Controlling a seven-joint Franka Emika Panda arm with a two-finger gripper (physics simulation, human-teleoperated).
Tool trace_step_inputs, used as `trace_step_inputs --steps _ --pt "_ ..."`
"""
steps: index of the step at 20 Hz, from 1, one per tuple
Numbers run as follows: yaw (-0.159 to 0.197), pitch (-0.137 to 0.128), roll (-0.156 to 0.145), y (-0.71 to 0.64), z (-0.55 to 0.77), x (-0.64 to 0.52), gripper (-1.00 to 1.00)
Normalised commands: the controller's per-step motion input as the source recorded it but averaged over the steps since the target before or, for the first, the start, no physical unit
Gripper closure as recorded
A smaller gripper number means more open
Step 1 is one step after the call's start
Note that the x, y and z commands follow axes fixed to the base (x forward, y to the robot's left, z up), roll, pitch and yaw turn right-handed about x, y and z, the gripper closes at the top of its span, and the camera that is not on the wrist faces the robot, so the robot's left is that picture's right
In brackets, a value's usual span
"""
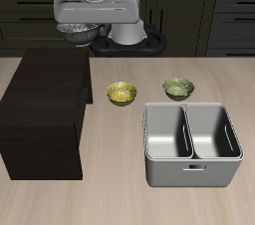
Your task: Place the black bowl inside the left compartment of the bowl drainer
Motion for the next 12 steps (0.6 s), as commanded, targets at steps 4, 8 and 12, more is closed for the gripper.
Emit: trace_step_inputs --steps 4,8,12 --pt "0.02 -0.035 0.006 0.18 0.22 -0.05 1.0" --pt "-0.006 -0.019 -0.025 0.19 0.11 0.02 1.0" --pt "0.001 -0.014 -0.013 0.33 0.06 0.13 1.0"
